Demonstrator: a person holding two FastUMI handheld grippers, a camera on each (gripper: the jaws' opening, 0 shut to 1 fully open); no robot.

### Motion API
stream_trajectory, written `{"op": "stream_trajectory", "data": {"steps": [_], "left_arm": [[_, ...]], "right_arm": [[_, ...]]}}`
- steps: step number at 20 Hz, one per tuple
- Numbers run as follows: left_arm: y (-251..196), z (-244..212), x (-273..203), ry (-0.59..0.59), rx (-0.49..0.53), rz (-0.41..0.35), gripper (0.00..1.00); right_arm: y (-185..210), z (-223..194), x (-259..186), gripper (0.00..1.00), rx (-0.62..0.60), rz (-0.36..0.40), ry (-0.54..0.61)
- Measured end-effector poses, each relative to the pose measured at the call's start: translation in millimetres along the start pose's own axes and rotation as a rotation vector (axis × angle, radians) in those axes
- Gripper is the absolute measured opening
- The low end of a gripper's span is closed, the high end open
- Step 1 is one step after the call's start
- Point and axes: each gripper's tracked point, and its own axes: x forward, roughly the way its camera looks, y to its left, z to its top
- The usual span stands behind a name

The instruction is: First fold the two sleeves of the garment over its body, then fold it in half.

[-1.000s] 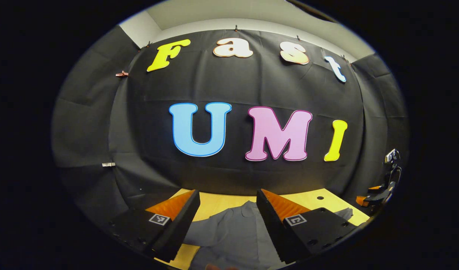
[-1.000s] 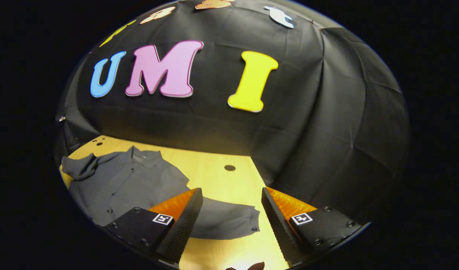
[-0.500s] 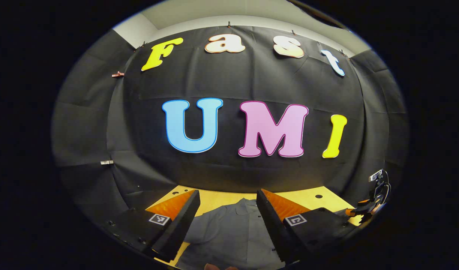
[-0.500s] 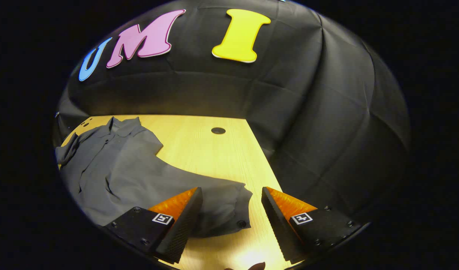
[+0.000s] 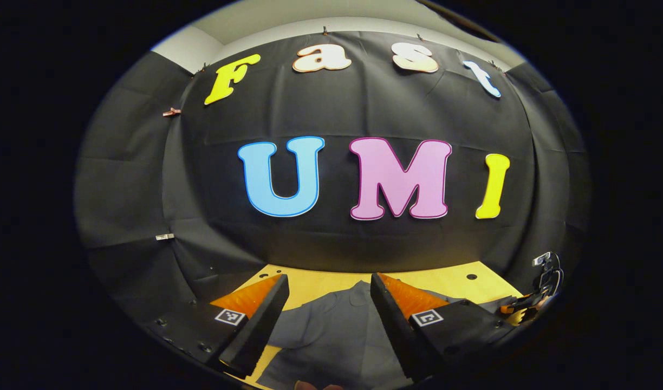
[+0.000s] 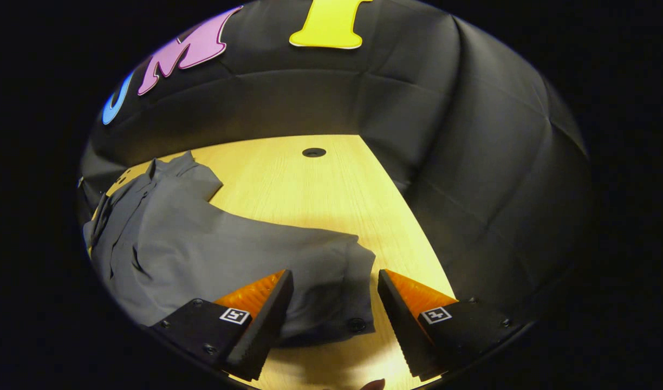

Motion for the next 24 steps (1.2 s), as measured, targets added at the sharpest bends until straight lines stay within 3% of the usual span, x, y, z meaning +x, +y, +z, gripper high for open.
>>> {"op": "stream_trajectory", "data": {"steps": [4, 7, 8, 9, 14, 20, 21, 22, 24], "left_arm": [[8.4, -5.5, -1.6, 0.021, -0.012, 0.036, 0.96], [16.3, -9.1, -3.6, 0.026, -0.011, 0.048, 0.96], [18.2, -9.0, -3.6, 0.026, -0.010, 0.045, 0.96], [20.2, -10.3, -3.8, 0.026, -0.011, 0.040, 0.96], [34.3, -7.9, -4.1, 0.010, -0.011, 0.009, 0.96], [53.0, -0.7, -2.4, -0.036, 0.030, -0.084, 0.95], [58.9, -4.3, -1.7, -0.030, 0.016, -0.094, 0.95], [66.6, -6.3, -0.7, -0.025, 0.003, -0.100, 0.95], [84.0, -10.6, 0.8, -0.015, -0.016, -0.106, 0.95]], "right_arm": [[4.1, 0.7, 1.1, 0.95, 0.053, 0.026, 0.002], [15.0, 0.0, 0.7, 0.08, -0.002, 0.037, 0.020], [16.0, 0.1, -1.7, 0.00, -0.012, 0.026, 0.031], [14.4, 6.7, -7.4, 0.07, -0.019, 0.014, 0.015], [11.4, 33.7, -49.9, 0.06, 0.025, -0.060, -0.085], [9.7, 32.9, -131.2, 0.07, 0.030, -0.155, -0.150], [15.9, 32.8, -145.4, 0.15, 0.044, -0.162, -0.163], [22.8, 33.0, -160.3, 0.06, 0.053, -0.165, -0.178], [37.2, 34.5, -186.4, 0.06, 0.054, -0.185, -0.195]]}}
